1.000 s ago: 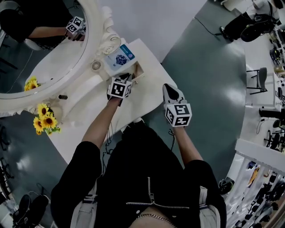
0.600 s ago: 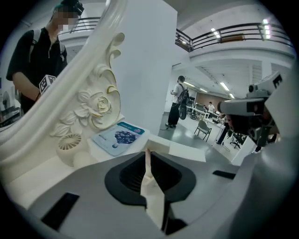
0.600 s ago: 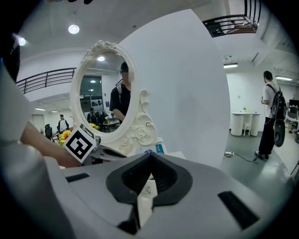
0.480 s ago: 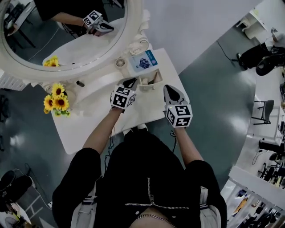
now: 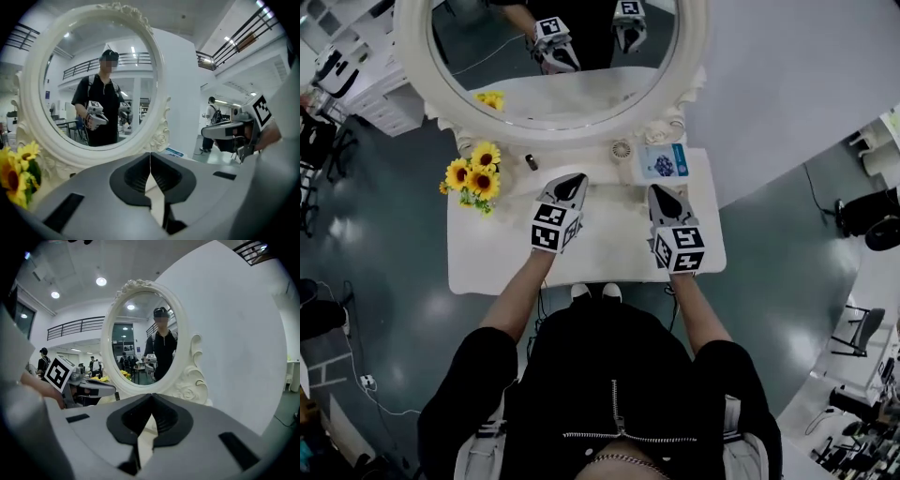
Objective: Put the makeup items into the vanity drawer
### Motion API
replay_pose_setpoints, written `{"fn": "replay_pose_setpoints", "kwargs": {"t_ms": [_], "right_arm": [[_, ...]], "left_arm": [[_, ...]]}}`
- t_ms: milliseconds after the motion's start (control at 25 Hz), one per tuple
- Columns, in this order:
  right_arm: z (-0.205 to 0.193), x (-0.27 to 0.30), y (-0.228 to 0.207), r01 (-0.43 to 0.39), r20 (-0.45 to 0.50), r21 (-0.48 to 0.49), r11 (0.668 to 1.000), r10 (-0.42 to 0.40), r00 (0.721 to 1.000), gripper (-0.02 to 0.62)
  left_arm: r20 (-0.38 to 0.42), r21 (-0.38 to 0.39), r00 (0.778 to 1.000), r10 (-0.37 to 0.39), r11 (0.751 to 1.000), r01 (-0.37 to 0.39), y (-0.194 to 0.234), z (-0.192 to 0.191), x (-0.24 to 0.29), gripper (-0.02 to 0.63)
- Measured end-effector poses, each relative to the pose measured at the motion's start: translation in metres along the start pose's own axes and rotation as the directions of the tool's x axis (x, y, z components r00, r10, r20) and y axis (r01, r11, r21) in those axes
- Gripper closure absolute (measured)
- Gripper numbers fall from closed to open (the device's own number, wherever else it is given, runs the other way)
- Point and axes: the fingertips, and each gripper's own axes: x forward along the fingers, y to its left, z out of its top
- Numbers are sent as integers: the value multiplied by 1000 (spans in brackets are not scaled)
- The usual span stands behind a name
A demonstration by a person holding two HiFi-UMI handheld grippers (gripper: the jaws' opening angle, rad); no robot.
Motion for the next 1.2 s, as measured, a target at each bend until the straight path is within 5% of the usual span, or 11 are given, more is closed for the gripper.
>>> {"fn": "replay_pose_setpoints", "kwargs": {"t_ms": [560, 1200], "right_arm": [[43, 29, 58, -128, 72, -106, 986, 136, 988, 592], [40, 22, 52, -105, 97, -97, 990, 114, 989, 594]], "left_arm": [[117, -7, 964, 240, 970, -241, 79, 29, -117, 584], [144, -38, 953, 265, 964, -262, 77, 30, -126, 584]]}}
